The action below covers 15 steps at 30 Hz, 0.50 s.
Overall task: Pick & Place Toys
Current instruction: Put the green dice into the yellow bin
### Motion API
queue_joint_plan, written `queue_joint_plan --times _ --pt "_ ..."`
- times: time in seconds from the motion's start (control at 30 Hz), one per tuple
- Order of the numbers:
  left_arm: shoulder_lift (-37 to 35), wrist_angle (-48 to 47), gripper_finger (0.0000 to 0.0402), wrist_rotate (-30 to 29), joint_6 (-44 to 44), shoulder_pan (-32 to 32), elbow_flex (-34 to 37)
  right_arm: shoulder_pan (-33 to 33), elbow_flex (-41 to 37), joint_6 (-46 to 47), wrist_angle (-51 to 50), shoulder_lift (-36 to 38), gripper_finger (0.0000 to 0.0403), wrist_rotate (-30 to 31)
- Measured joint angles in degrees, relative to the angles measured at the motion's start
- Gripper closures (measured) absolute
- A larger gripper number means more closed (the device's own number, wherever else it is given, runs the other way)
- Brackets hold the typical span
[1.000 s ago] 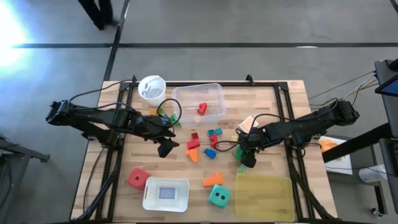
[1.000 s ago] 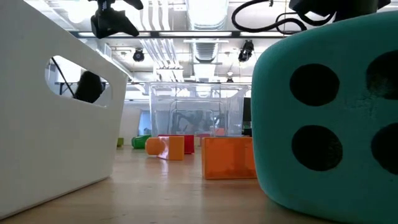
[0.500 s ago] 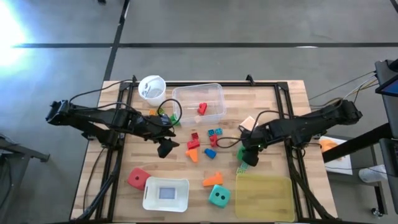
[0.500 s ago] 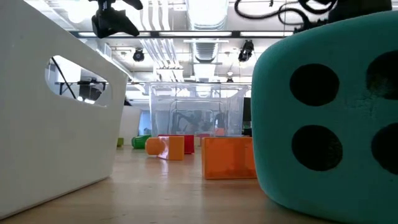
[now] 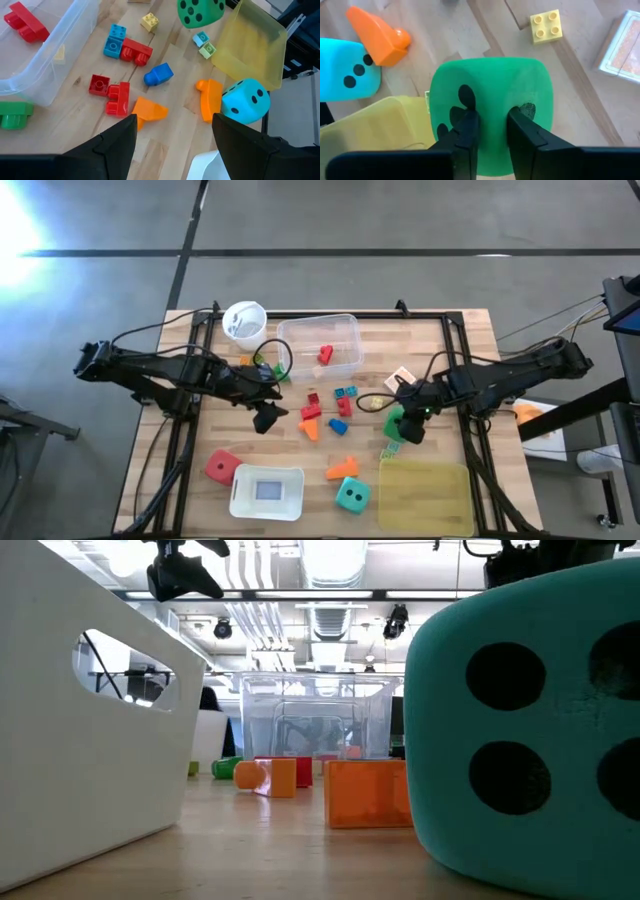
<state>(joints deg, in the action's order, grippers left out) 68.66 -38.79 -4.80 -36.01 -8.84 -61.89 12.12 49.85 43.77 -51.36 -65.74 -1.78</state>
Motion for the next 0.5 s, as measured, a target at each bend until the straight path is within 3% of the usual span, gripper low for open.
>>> queue_joint_plan --times 0.1,0.5 --pt "0.00 0.00 0.0139 -0.13 0.00 0.05 0.00 0.02 0.30 -0.59 -0.21 0.66 0.0366 -0.28" --pt "0.00 -0.15 0.0139 -0.15 -0.02 0.15 0.00 0.02 -2.04 -2.36 0.12 -2.60 0.0388 -1.34"
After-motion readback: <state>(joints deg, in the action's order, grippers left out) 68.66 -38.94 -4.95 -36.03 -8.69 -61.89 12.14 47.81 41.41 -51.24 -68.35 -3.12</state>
